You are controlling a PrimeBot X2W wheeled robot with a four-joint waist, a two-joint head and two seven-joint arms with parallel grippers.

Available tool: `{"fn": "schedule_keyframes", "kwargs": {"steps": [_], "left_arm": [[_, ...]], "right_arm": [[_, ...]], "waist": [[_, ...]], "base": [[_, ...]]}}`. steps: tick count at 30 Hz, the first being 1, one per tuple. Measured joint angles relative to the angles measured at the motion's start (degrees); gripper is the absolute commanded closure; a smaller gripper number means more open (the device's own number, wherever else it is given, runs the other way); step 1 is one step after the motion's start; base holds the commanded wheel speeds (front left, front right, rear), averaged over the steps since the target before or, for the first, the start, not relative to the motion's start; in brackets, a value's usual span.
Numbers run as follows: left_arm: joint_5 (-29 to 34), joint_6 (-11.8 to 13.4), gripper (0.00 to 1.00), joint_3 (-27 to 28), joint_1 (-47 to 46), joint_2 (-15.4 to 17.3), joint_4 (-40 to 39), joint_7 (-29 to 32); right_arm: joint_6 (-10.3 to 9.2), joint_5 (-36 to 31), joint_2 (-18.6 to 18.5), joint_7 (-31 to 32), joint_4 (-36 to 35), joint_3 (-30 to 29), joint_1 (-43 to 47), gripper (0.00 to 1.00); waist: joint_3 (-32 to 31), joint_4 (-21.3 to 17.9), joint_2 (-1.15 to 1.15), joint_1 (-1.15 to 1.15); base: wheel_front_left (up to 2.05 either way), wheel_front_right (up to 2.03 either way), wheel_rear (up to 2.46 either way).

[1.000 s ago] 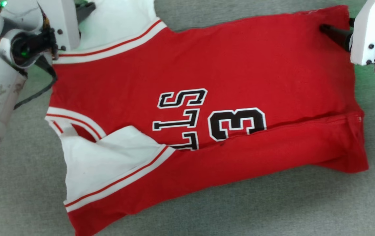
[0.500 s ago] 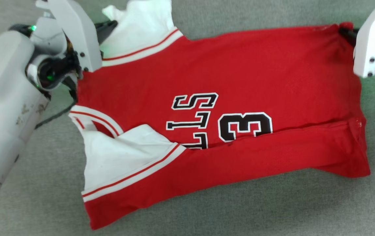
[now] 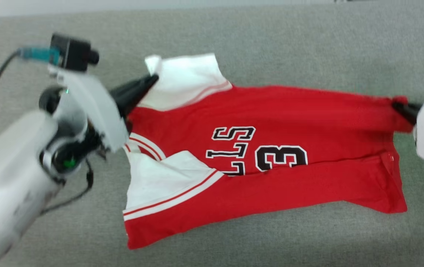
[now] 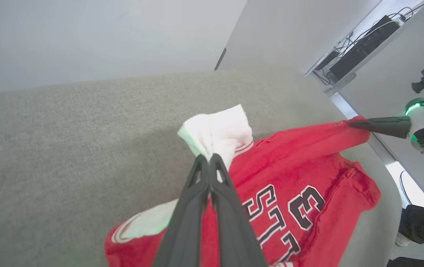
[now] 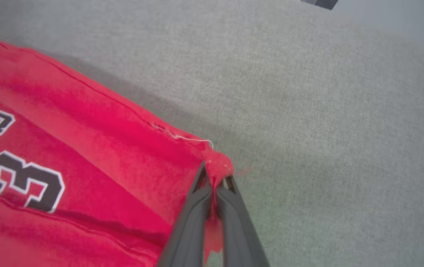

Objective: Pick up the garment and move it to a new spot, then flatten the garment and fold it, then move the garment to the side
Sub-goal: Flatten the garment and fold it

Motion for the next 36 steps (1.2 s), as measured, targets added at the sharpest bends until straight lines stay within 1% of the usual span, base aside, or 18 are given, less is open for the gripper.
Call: {"fn": "schedule_keyframes", "kwargs": {"steps": [4,6,9,12,14,17,19,21,25,29,30,31,32,33,34,36], "left_arm": [[-0.71,0.03,1.00,-0.05,6.73,3.69,-5.97,-4.47],[-0.71,0.64,1.00,-0.36,10.32,4.99,-9.35,-6.61],[-0.69,2.67,1.00,-0.65,14.99,6.37,-13.94,-9.79],[0.11,5.32,1.00,-1.44,18.87,7.11,-16.83,-12.30],[0.34,6.65,1.00,-1.58,20.90,7.25,-17.55,-14.12],[0.51,7.71,1.00,-1.70,22.83,7.02,-17.39,-16.11],[2.12,9.05,1.00,-2.33,23.19,6.78,-15.99,-16.77],[3.67,9.84,1.00,-2.87,23.19,6.17,-14.29,-17.36],[3.93,9.77,1.00,-3.11,23.00,3.57,-11.69,-18.13],[4.54,9.33,1.00,-3.30,22.79,2.86,-9.58,-18.68],[4.86,9.34,1.00,-3.19,22.73,2.63,-9.18,-19.20],[4.83,9.33,0.82,-3.00,22.75,2.32,-8.84,-19.65],[4.81,9.33,0.69,-2.71,22.90,2.07,-8.71,-20.19],[4.70,9.40,0.33,-2.11,23.20,1.93,-8.69,-20.93],[4.54,9.51,0.00,-1.55,23.61,1.92,-8.81,-21.45],[4.42,9.74,0.00,-0.48,25.14,1.92,-9.59,-22.34]], "right_arm": [[0.00,0.66,-1.70,0.02,-4.66,-3.79,6.77,1.00],[0.00,0.66,-1.85,0.42,-6.91,-5.80,10.29,1.00],[0.00,0.22,-1.77,1.22,-9.80,-8.83,15.13,1.00],[0.00,-0.96,-0.98,2.07,-12.28,-11.89,19.09,1.00],[0.00,-1.62,-0.03,2.74,-13.81,-13.55,21.17,1.00],[0.00,-2.99,1.54,3.54,-15.19,-15.36,22.98,1.00],[0.00,-4.17,2.68,3.82,-15.75,-16.15,23.55,1.00],[0.00,-5.37,3.69,3.83,-15.70,-16.59,23.56,1.00],[0.00,-6.91,5.15,4.26,-15.07,-17.09,23.71,1.00],[0.00,-7.78,5.91,3.97,-15.08,-17.18,23.72,1.00],[0.00,-7.99,6.26,3.33,-14.93,-17.34,23.72,0.73],[0.00,-7.93,6.94,2.74,-14.66,-17.69,23.74,0.24],[0.00,-7.49,7.59,2.43,-14.60,-17.90,23.86,0.00],[0.00,-6.97,8.04,2.35,-14.68,-18.04,24.25,0.00],[0.00,-6.50,8.24,2.20,-14.71,-18.12,24.75,0.00],[0.00,-5.02,8.57,1.81,-15.55,-19.27,25.85,0.00]], "waist": [[-1.37,1.44,0.00,0.00],[-1.61,2.14,0.00,0.00],[-1.47,2.76,0.00,0.00],[-0.83,3.02,0.00,0.00],[-0.23,3.09,0.00,0.00],[0.75,3.13,0.00,0.00],[1.38,3.13,0.00,0.00],[1.98,3.10,0.00,0.00],[2.85,3.04,0.00,0.00],[3.07,2.84,0.00,0.00],[2.92,2.80,0.00,0.00],[2.67,2.77,0.00,0.00],[2.33,2.75,0.00,0.00],[1.92,2.75,0.00,0.00],[1.49,2.74,0.00,0.00],[0.50,2.74,0.00,0.00]], "base": [[0.00,0.00,0.00],[0.00,0.00,0.00],[0.00,0.00,0.00],[0.00,0.00,0.00],[0.00,0.00,0.00],[0.00,0.00,0.00],[0.00,0.00,0.00],[0.00,0.00,0.00],[0.00,0.00,0.00],[0.00,0.00,0.00],[0.00,0.00,0.00],[0.00,0.00,0.00],[0.00,0.00,0.00],[0.00,0.00,0.00],[0.00,0.00,0.00],[0.00,0.00,0.00]]}}
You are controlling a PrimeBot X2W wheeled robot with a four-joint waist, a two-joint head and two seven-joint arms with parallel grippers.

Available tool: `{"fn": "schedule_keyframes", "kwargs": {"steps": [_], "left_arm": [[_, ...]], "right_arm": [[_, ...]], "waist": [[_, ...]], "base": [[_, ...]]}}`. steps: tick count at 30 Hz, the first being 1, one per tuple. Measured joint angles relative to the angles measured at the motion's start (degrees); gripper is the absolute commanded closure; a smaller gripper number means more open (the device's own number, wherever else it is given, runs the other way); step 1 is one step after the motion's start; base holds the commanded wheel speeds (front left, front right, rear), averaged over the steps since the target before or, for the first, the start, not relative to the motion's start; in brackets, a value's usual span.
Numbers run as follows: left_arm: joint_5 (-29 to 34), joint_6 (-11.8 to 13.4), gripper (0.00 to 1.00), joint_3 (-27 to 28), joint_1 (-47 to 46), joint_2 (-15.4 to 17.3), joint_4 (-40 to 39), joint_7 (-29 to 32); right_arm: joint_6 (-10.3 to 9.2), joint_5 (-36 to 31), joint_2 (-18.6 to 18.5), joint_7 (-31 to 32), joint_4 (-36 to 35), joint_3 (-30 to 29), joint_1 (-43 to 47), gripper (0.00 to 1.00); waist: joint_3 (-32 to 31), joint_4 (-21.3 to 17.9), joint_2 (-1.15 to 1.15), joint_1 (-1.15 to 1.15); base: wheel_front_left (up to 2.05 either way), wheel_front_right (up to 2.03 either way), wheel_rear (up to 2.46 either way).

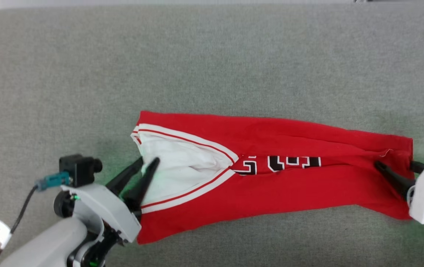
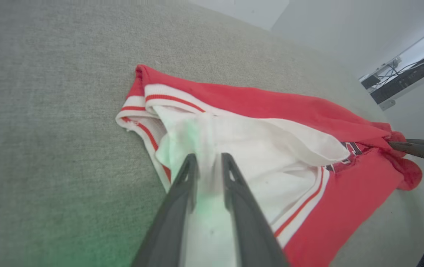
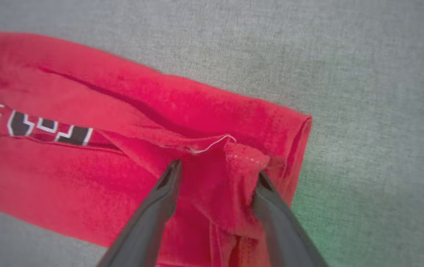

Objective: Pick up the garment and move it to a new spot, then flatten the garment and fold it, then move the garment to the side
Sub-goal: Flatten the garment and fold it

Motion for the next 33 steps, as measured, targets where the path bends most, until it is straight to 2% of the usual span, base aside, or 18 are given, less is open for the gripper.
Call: {"fn": "schedule_keyframes", "kwargs": {"steps": [6,12,16,25,33], "left_arm": [[1.20,3.48,0.00,5.43,6.20,-0.43,-4.12,-1.01],[6.08,5.15,0.00,13.58,14.13,-6.42,-6.45,-1.20],[11.51,5.57,0.00,18.64,18.45,-10.28,-5.45,-1.22],[24.91,3.28,0.00,29.88,24.80,-18.17,-3.76,-1.22],[39.10,0.62,0.00,37.85,26.39,-22.93,-4.13,-1.23]], "right_arm": [[0.00,1.88,-1.52,3.43,-2.81,-4.89,4.09,0.00],[0.00,2.99,-1.93,10.38,-2.04,-8.01,8.19,0.00],[0.00,2.98,-1.68,12.56,-1.20,-9.84,8.65,0.00],[0.00,1.59,-1.48,16.58,2.71,-13.17,6.60,0.00],[0.00,-1.52,0.54,20.73,7.42,-15.84,3.07,0.00]], "waist": [[-3.28,0.28,0.00,0.00],[-5.23,1.94,0.00,0.00],[-5.88,3.50,0.00,0.00],[-6.80,6.87,0.00,0.00],[-7.51,8.86,0.00,0.00]], "base": [[0.00,0.00,0.00],[0.00,0.00,0.00],[0.00,0.00,0.00],[0.00,0.00,0.00],[0.00,0.00,0.00]]}}
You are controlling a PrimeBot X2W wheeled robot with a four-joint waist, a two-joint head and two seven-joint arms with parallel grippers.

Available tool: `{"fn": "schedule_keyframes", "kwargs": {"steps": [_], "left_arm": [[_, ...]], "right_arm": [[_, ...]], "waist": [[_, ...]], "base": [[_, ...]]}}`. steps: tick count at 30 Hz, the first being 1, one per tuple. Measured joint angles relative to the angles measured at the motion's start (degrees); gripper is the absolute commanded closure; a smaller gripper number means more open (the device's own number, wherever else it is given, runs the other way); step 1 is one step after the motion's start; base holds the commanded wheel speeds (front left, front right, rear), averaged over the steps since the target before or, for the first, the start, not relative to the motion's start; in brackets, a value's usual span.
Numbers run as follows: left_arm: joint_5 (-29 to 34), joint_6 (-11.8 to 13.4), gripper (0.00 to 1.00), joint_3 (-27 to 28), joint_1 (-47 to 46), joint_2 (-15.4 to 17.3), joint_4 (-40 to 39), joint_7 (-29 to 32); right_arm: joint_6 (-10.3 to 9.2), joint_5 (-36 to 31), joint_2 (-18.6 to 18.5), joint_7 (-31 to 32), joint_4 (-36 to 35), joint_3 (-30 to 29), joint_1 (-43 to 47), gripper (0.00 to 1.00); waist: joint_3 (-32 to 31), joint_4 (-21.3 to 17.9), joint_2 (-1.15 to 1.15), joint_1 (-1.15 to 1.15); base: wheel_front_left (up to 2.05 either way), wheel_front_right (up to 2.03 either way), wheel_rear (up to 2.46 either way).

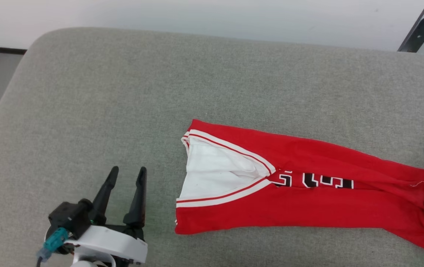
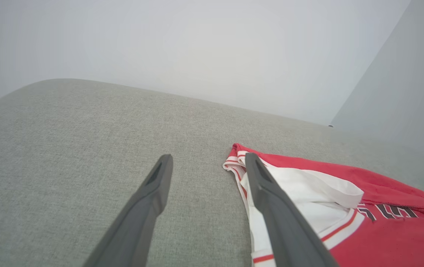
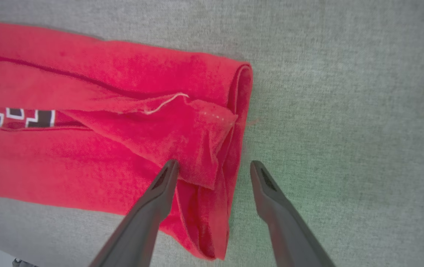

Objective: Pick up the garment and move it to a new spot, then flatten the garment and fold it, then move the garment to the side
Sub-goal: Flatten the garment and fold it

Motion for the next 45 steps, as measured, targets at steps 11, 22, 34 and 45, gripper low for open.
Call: {"fn": "schedule_keyframes", "kwargs": {"steps": [11,22,34,45], "left_arm": [[6.62,-5.50,0.00,4.76,-1.57,-6.70,3.67,0.01],[10.25,-8.47,0.00,8.76,-2.48,-9.91,6.46,0.01],[13.90,-9.48,0.00,12.01,-1.01,-9.80,6.11,0.01],[14.27,-9.95,0.00,12.89,0.58,-9.17,6.13,0.00]], "right_arm": [[0.02,-7.25,3.36,1.07,5.76,-1.89,-4.28,0.00],[0.02,-6.52,3.71,-2.67,6.33,-0.86,-5.37,1.00],[0.01,-4.35,2.00,-7.03,5.47,-3.60,-5.47,1.00],[0.01,-4.91,-4.21,-9.02,4.48,-9.34,-1.55,1.00]], "waist": [[3.13,0.97,0.00,0.00],[4.35,1.03,0.00,0.00],[3.35,-2.73,0.00,0.00],[2.84,-5.65,0.00,0.00]], "base": [[0.00,0.00,0.00],[0.00,0.00,0.00],[0.00,0.00,0.00],[0.00,0.00,0.00]]}}
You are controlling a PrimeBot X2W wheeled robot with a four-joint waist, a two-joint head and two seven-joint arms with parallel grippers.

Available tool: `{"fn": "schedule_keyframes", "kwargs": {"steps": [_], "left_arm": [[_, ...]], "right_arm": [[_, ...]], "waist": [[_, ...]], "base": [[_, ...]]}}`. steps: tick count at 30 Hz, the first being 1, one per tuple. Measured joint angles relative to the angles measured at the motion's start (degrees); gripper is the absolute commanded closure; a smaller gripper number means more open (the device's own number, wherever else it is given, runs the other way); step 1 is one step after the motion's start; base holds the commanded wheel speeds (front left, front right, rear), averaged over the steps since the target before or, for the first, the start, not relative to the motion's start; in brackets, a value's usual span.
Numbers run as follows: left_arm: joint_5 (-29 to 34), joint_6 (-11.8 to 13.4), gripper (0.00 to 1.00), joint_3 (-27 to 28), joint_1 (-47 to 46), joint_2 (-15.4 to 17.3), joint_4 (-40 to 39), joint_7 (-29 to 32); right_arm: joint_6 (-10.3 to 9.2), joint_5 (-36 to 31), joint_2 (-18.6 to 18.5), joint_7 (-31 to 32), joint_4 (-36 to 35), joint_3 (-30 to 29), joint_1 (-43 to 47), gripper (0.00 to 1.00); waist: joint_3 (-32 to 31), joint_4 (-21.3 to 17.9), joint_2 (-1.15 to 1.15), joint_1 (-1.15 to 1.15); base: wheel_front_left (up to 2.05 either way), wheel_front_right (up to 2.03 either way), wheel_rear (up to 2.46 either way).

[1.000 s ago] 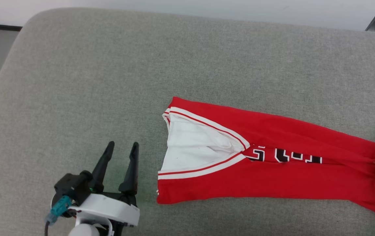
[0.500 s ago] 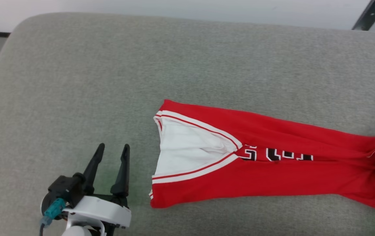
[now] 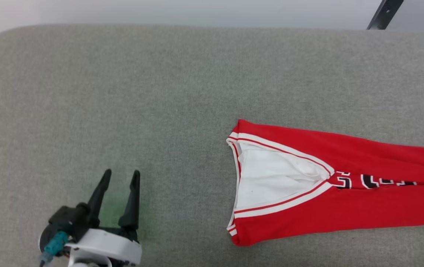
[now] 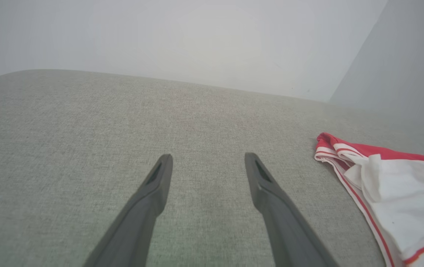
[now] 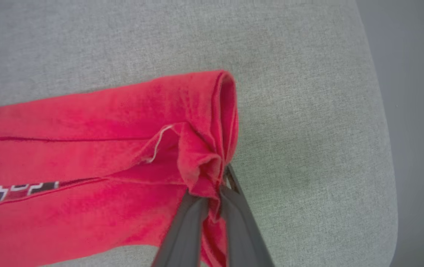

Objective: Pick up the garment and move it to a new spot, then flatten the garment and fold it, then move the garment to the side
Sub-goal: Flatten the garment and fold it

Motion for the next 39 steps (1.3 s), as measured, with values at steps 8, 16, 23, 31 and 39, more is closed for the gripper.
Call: {"fn": "schedule_keyframes", "kwargs": {"steps": [8,16,23,31,39], "left_arm": [[-0.48,-0.07,0.00,-0.46,1.33,-1.27,1.15,0.01],[-0.99,-0.24,0.00,-1.35,1.17,-2.87,2.26,0.00],[-1.48,-0.24,0.00,-1.68,-0.37,-3.82,2.67,0.00],[-2.15,-0.31,0.00,-2.40,-1.49,-4.50,3.14,0.01],[-2.65,-0.31,0.00,-2.29,-2.09,-4.42,3.87,0.01]], "right_arm": [[-0.01,5.63,1.89,1.79,-14.28,11.29,1.43,1.00],[-0.01,8.71,8.69,5.05,-23.91,25.28,-3.15,1.00],[-0.01,6.82,12.24,3.85,-21.07,35.11,-8.77,1.00],[-0.01,6.49,13.90,-0.92,-13.15,40.63,-12.61,1.00],[-0.01,8.01,14.75,-5.75,-10.60,42.76,-13.44,0.00]], "waist": [[-2.93,-0.40,0.00,0.00],[-3.47,2.14,0.00,0.00],[-2.06,5.26,0.00,0.00],[0.18,7.64,0.00,0.00],[0.09,7.33,0.00,0.00]], "base": [[0.00,0.00,0.00],[0.00,0.00,0.00],[0.00,0.00,0.00],[0.00,0.00,0.00],[0.00,0.00,0.00]]}}
